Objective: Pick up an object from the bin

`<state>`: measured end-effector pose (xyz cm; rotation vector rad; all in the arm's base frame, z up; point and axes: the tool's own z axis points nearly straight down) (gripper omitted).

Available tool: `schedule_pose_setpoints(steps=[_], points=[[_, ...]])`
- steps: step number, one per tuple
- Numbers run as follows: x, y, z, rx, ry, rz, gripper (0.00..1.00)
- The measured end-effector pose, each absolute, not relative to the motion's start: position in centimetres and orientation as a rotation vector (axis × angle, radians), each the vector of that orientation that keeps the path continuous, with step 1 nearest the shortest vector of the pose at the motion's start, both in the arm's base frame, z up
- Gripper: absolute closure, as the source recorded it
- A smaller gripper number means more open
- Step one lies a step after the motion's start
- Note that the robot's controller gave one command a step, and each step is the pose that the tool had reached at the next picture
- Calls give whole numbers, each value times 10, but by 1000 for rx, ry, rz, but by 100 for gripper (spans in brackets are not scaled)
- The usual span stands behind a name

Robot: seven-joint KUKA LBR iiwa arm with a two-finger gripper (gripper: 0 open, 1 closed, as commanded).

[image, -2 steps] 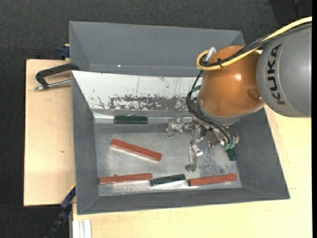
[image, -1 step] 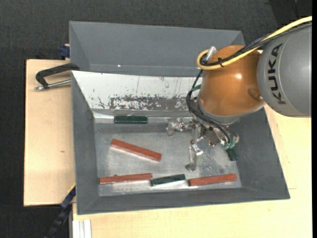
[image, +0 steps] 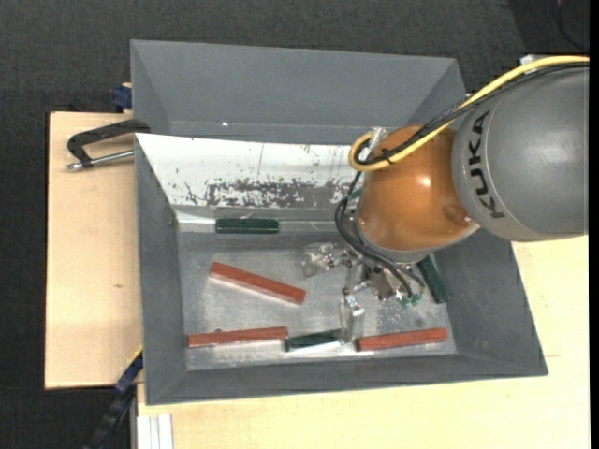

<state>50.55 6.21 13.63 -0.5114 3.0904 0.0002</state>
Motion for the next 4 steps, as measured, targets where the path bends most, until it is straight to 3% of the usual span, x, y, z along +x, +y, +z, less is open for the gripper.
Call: schedule_pose_setpoints(steps=[1,2,3,4], points=[[528,83,77,-606,3076,2,0],[516,114,73,-388,3121,-1,100],[516,114,73,-388,3120,0,100],[525,107,116,-367,3123,2,100]])
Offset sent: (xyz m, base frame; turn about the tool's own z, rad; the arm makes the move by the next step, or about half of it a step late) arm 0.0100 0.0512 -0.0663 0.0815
